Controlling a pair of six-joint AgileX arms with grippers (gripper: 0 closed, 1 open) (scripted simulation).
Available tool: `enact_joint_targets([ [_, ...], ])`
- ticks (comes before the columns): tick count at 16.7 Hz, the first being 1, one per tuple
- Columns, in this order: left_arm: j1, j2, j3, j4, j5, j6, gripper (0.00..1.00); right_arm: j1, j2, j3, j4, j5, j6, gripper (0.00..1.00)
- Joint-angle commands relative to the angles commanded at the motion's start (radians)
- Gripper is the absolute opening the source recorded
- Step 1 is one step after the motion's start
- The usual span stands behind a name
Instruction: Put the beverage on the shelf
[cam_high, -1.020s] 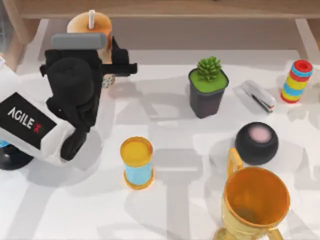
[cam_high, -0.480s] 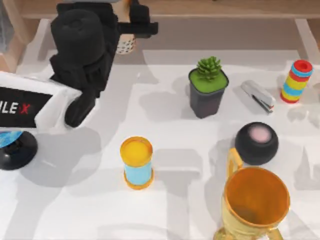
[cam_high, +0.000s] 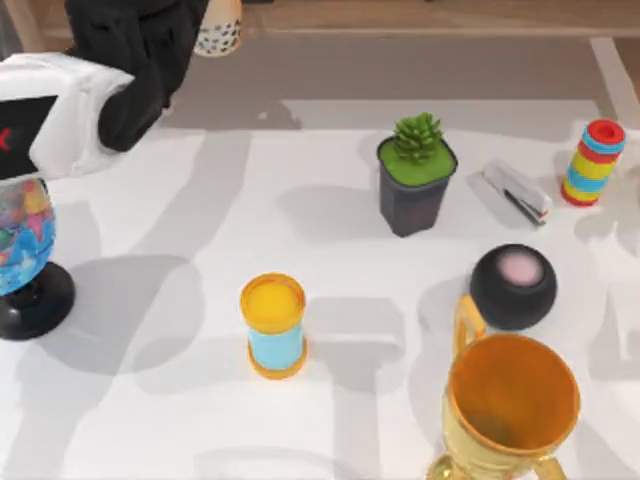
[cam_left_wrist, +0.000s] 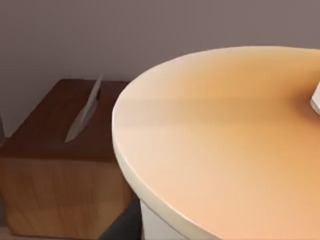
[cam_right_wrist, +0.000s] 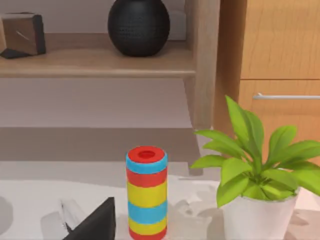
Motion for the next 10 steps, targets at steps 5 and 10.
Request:
enact_joint_targets([
  [5,0.064,0.022,0.148,-0.186,0.007,0.006,0.00,0.000,0.000,0.000,0.000,0.000,0.000,1.00],
  [10,0.084,0.038,0.251,-0.284,0.016,0.012,0.00,0.000,0.000,0.000,0.000,0.000,0.000,1.00],
])
